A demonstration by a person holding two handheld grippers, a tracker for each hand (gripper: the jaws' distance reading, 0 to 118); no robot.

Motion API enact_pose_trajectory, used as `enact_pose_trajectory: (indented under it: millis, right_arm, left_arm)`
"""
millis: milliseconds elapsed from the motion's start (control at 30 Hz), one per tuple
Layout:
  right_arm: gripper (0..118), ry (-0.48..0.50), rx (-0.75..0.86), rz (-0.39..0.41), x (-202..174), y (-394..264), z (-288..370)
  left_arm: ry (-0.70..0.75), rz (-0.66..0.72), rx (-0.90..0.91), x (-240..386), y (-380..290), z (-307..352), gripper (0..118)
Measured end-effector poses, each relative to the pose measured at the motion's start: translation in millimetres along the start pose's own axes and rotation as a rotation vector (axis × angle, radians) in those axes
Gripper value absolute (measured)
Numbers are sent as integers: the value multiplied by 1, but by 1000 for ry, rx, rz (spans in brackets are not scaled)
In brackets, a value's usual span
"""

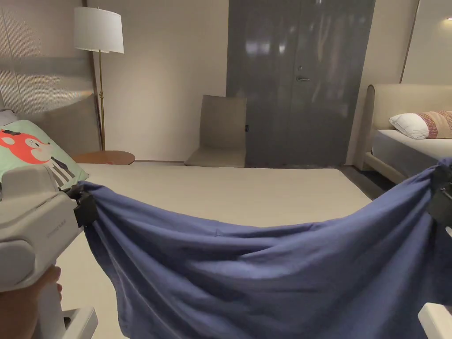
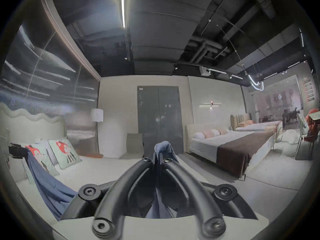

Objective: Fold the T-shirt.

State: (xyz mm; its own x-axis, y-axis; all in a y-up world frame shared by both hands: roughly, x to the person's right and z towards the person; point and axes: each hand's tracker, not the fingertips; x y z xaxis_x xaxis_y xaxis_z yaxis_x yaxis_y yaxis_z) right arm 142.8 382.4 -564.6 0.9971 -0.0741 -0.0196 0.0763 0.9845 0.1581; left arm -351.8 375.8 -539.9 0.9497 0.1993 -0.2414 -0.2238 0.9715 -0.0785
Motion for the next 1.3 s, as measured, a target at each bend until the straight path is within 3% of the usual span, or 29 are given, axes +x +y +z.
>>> enact_pose_trajectory:
  millis: [267,500,633,1100,1300]
  right_arm:
    - [4,24,41,7,-15,68,-88]
    - [4,50,54,-26,-32,93,-180]
    - [4,67,64,-4,-49,100,-226]
    - [4,54,109,33,-87,101,-324]
    - [4,44,81,55,-84,83,-353]
  left_arm:
    - [13,-17,64,10,79,-64,6]
    - [28,6,93,10,134,-137,6]
    - [45,29,117,9,156,-175,6]
    - [68,61,181,11,185,-275,6]
    - [74,65,167,3,175,-302,6]
